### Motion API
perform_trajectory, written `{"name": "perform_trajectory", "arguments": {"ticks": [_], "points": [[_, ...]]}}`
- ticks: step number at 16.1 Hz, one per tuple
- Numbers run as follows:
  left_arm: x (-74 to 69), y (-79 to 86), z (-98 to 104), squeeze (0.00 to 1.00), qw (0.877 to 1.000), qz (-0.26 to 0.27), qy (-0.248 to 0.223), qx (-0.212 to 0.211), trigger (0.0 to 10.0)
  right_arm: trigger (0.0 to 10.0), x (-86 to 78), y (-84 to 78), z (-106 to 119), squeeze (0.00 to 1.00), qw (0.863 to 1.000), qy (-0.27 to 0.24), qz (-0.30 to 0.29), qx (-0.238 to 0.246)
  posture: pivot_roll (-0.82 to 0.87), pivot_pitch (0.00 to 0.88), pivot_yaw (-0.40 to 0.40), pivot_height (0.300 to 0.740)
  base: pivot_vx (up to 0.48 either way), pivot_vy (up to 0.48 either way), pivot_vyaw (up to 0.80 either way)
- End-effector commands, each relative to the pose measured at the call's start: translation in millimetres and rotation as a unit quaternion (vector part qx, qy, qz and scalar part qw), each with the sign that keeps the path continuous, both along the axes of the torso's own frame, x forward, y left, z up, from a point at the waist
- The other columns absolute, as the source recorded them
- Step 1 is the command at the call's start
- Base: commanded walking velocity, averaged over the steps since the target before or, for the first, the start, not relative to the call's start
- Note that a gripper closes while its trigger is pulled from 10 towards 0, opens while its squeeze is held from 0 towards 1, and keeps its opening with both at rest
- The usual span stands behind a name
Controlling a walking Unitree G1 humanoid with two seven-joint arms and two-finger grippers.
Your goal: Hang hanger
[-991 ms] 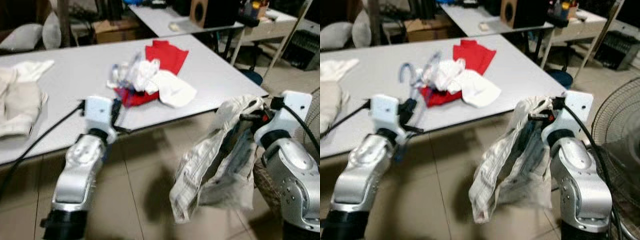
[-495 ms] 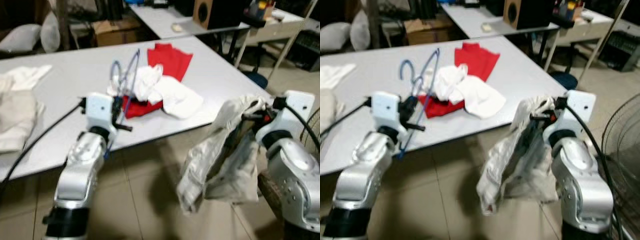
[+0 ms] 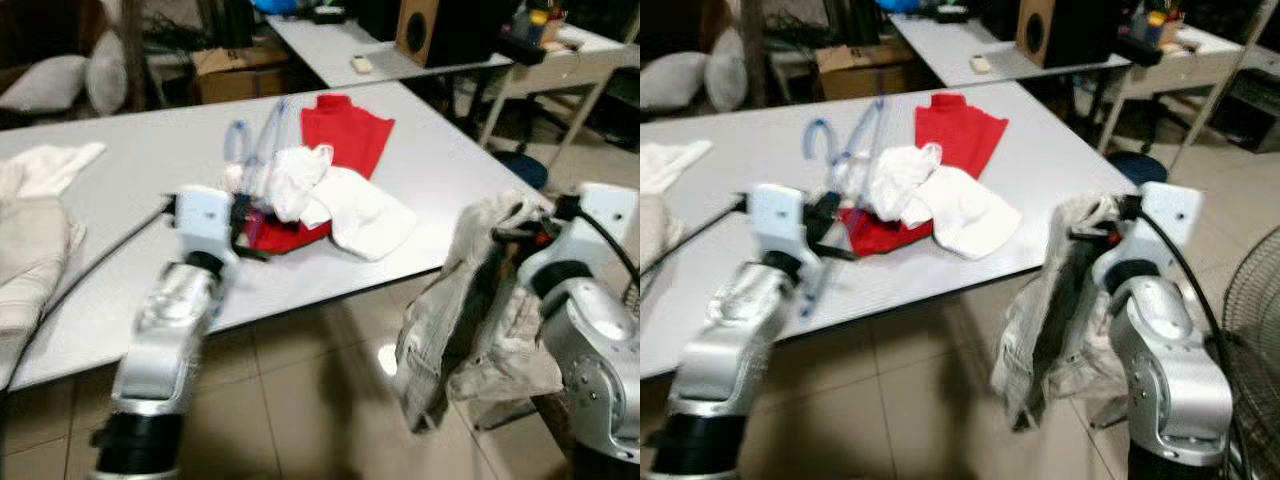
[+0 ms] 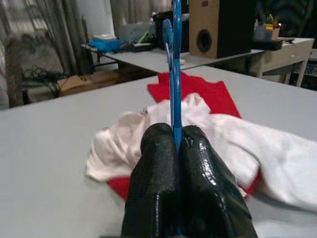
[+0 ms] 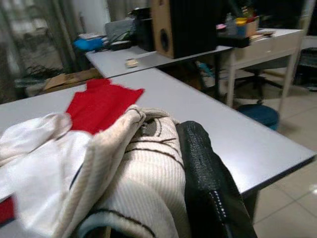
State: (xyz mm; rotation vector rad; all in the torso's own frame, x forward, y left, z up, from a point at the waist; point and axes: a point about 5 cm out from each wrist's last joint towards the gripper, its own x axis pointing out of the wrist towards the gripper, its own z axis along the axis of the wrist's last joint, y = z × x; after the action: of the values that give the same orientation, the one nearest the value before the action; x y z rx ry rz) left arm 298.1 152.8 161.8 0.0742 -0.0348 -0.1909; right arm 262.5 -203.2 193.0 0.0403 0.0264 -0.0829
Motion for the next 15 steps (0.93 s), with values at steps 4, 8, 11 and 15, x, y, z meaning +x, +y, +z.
{"name": "perform_trajectory", "arguments": {"ticks": [4,8,11,15], "points": [[1.0,-3.4,4.7,0.00,1.000,-0.001,-0.011,-0.002,10.0,10.0,-0.3,-22.5,17.2,0.00,0.998,-0.035,-0.042,-0.030,-0.02,0.000,0.005,0.740,0.379,0.000,0.00],[4.1,13.1,5.3,0.00,0.999,0.035,-0.011,-0.007,10.0,10.0,37.2,-70.3,45.9,0.00,0.983,-0.047,-0.112,-0.139,-0.03,0.000,0.008,0.740,0.381,0.000,0.00],[4.7,34.3,10.3,0.00,0.997,0.069,-0.017,0.007,10.0,10.0,96.7,-52.3,125.5,0.00,0.965,-0.170,-0.103,-0.169,0.00,0.000,-0.006,0.740,0.382,0.000,0.00],[-3.6,72.0,19.8,0.00,0.990,0.133,-0.031,0.029,10.0,10.0,78.0,140.7,130.4,0.00,0.857,-0.289,0.398,-0.152,0.06,0.000,-0.042,0.740,0.382,0.000,0.00]]}}
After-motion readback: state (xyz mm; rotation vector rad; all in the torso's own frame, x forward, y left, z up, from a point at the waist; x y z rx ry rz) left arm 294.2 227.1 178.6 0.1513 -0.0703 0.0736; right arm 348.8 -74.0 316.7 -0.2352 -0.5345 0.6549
